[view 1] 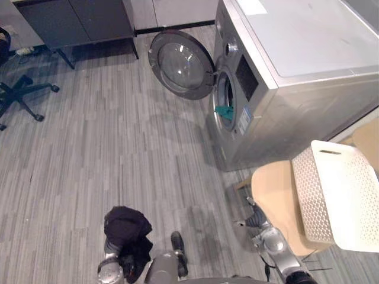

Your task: Pick up the laundry basket with both hands and put the clothes into the washing machine.

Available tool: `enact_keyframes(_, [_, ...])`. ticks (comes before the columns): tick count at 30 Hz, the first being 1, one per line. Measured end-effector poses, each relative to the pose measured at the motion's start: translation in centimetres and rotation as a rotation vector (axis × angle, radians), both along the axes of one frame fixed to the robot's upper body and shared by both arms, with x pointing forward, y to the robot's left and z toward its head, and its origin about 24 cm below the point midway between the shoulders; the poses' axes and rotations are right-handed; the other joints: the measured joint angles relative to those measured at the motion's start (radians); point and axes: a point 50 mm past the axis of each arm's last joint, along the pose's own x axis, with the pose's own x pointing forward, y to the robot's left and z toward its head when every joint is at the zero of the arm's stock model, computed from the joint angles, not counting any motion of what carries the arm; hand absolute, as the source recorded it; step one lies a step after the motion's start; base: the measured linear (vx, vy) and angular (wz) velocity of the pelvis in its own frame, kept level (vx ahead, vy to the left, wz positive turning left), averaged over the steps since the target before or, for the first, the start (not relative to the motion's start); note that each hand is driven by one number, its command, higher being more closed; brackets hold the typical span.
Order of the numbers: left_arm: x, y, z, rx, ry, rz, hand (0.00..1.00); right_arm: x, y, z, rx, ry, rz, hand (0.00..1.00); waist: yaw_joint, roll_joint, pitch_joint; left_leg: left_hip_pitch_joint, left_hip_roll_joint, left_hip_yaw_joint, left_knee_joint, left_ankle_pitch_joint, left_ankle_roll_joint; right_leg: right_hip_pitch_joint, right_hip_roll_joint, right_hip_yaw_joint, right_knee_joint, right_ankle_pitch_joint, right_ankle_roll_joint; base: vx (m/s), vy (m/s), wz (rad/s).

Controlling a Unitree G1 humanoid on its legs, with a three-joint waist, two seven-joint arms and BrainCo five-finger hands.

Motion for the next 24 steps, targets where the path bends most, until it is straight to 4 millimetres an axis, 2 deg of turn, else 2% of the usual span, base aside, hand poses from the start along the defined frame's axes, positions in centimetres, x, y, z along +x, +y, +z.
enact_keyframes(1, [0.2, 0.0, 0.1, 0.003, -0.005, -0.004, 1.0, -0.4, -0.4, -0.1, -0.003, 0.005, -0.021, 0.0, -0.006, 0.0, 0.004, 0.011, -0.017, -0.033, 0.015, -0.033, 0.017, -0.056, -0.048, 0.081, 0.151, 0.036, -0.057, 0.3, 0.253, 0.96])
enact_keyframes(2, [0.9, 0.1, 0.5, 0.015, -0.024, -0.02, 1.0, -1.2, -0.7, -0.5, 0.002, 0.029, -0.042, 0.0, -0.027, 0.007, 0.011, 0.021, -0.023, -0.078, 0.026, -0.059, 0.026, -0.131, -0.043, 0.232, 0.29, 0.032, -0.101, 0.28, 0.172, 1.05])
enact_keyframes(3, [1.4, 0.3, 0.7, 0.023, -0.04, -0.026, 1.0, -1.6, -0.7, -0.7, 0.006, 0.04, -0.049, 0.0, -0.037, 0.018, 0.019, 0.024, -0.024, -0.11, 0.036, -0.074, 0.028, -0.172, -0.008, 0.312, 0.34, -0.016, -0.087, 0.32, 0.095, 1.19])
enact_keyframes(4, [2.0, 0.4, 1.2, 0.033, -0.064, -0.035, 1.0, -1.8, -0.6, -0.9, 0.022, 0.047, -0.059, 0.0, -0.054, 0.009, 0.034, 0.055, -0.027, -0.151, 0.037, -0.089, 0.035, -0.23, 0.05, 0.405, 0.398, -0.079, -0.087, 0.41, 0.077, 0.94])
enact_keyframes(5, [2.4, 0.4, 1.4, 0.039, -0.079, -0.043, 1.0, -2.0, -0.6, -1.0, 0.037, 0.05, -0.073, 0.0, -0.059, 0.022, 0.048, 0.09, -0.027, -0.176, 0.033, -0.108, 0.033, -0.297, 0.094, 0.457, 0.414, -0.115, -0.086, 0.43, 0.069, 0.78])
enact_keyframes(7, [2.9, 0.2, 1.6, 0.042, -0.086, -0.07, 1.0, -1.9, -0.6, -0.9, 0.047, 0.043, -0.081, 0.0, -0.08, 0.024, 0.057, 0.145, -0.027, -0.209, 0.029, -0.137, 0.028, -0.393, 0.137, 0.476, 0.376, -0.135, -0.073, 0.36, 0.018, 0.68])
enact_keyframes(9, [3.7, -0.2, 1.8, 0.047, -0.098, -0.108, 1.0, -1.5, -0.7, -0.4, 0.065, 0.015, -0.095, 0.0, -0.096, 0.029, 0.066, 0.188, -0.023, -0.251, 0.026, -0.164, 0.001, -0.49, 0.183, 0.486, 0.238, -0.118, -0.052, 0.5, -0.085, 0.76])
enact_keyframes(10, [4.2, -0.3, 1.9, 0.046, -0.11, -0.117, 1.0, -1.4, -0.8, -0.3, 0.063, 0.009, -0.098, 0.0, -0.111, 0.033, 0.076, 0.22, -0.017, -0.283, 0.012, -0.172, -0.011, -0.512, 0.216, 0.489, 0.087, -0.069, -0.045, 0.63, -0.179, 0.89])
enact_keyframes(11, [4.7, -0.6, 2.0, 0.044, -0.115, -0.131, 1.0, -1.7, -1.1, -0.4, 0.061, 0.015, -0.107, 0.0, -0.115, 0.031, 0.082, 0.259, -0.014, -0.315, -0.015, -0.184, -0.037, -0.523, 0.251, 0.514, -0.063, 0.009, -0.054, 0.56, -0.19, 0.98])
enact_keyframes(12, [4.9, -0.8, 2.0, 0.042, -0.12, -0.139, 1.0, -2.1, -1.2, -0.6, 0.056, 0.023, -0.115, 0.0, -0.119, 0.028, 0.083, 0.286, -0.013, -0.337, -0.025, -0.199, -0.062, -0.528, 0.263, 0.54, -0.117, 0.073, -0.072, 0.59, -0.254, 1.11])
enact_keyframes(13, [4.8, -1.1, 1.9, 0.035, -0.116, -0.144, 1.0, -2.8, -1.5, -0.9, 0.049, 0.043, -0.126, 0.0, -0.134, 0.013, 0.073, 0.312, -0.011, -0.376, -0.023, -0.223, -0.099, -0.524, 0.267, 0.571, -0.073, 0.195, -0.105, 0.6, -0.272, 1.0])
enact_keyframes(14, [4.8, -1.8, 1.6, 0.013, -0.114, -0.145, 1.0, -3.1, -2.2, -0.9, 0.035, 0.051, -0.136, 0.0, -0.136, 0.047, 0.074, 0.321, 0.02, -0.388, 0.002, -0.22, -0.118, -0.54, 0.272, 0.548, 0.019, 0.133, -0.129, 0.6, -0.283, 0.79])
enact_keyframes(15, [4.8, -2.0, 1.6, 0.007, -0.114, -0.145, 1.0, -2.8, -2.2, -0.7, 0.035, 0.04, -0.135, 0.0, -0.133, 0.053, 0.077, 0.301, 0.035, -0.387, 0.049, -0.205, -0.143, -0.54, 0.274, 0.537, 0.044, 0.089, -0.139, 0.59, -0.302, 0.43])
enact_keyframes(16, [4.9, -2.2, 1.5, -0.003, -0.116, -0.144, 1.0, -2.5, -2.1, -0.5, 0.038, 0.025, -0.132, 0.0, -0.134, 0.062, 0.082, 0.24, 0.054, -0.385, 0.182, -0.181, -0.184, -0.523, 0.287, 0.52, 0.052, 0.05, -0.156, 0.46, -0.259, 0.23])
enact_keyframes(17, [4.9, -2.4, 1.5, -0.012, -0.117, -0.146, 1.0, -2.4, -2.0, -0.4, 0.04, 0.019, -0.131, 0.0, -0.132, 0.068, 0.086, 0.198, 0.071, -0.384, 0.288, -0.158, -0.202, -0.5, 0.3, 0.509, 0.044, 0.035, -0.167, 0.58, -0.328, 0.02])
enact_keyframes(18, [4.5, -2.7, 1.3, -0.03, -0.108, -0.142, 1.0, -2.3, -1.5, -0.3, 0.053, 0.01, -0.127, 0.0, -0.113, 0.069, 0.091, 0.097, 0.128, -0.369, 0.549, -0.087, -0.192, -0.42, 0.345, 0.508, 0.007, 0.012, -0.194, 0.58, -0.305, -0.31])
enact_keyframes(19, [4.2, -3.1, 1.1, -0.042, -0.105, -0.138, 1.0, -2.2, -1.1, -0.2, 0.067, 0.002, -0.128, 0.0, -0.101, 0.066, 0.097, 0.051, 0.163, -0.35, 0.706, -0.11, -0.167, -0.341, 0.381, 0.515, -0.03, 0.002, -0.21, 0.67, -0.323, -0.56])
enact_keyframes(20, [4.2, -3.5, 1.1, -0.055, -0.111, -0.137, 1.0, -2.0, -0.6, 0.2, 0.082, -0.022, -0.133, 0.0, -0.089, 0.05, 0.104, 0.01, 0.176, -0.319, 0.806, -0.13, -0.135, -0.254, 0.398, 0.535, -0.068, -0.006, -0.224, 0.6, -0.244, -0.56])
enact_keyframes(22, [4.7, -3.8, 1.5, -0.061, -0.135, -0.143, 1.0, -1.5, -0.4, 0.8, 0.09, -0.057, -0.138, 0.0, -0.076, 0.031, 0.104, -0.035, 0.174, -0.269, 0.795, -0.144, -0.112, -0.198, 0.401, 0.568, -0.1, -0.009, -0.228, 0.42, -0.125, -0.49])
enact_keyframes(24, [5.4, -4.2, 2.2, -0.062, -0.18, -0.154, 1.0, -1.2, -0.4, 1.3, 0.086, -0.086, -0.144, 0.0, -0.066, 0.032, 0.103, -0.115, 0.169, -0.255, 0.681, -0.16, -0.085, -0.144, 0.417, 0.621, -0.155, -0.009, -0.228, 0.36, -0.03, -0.74])
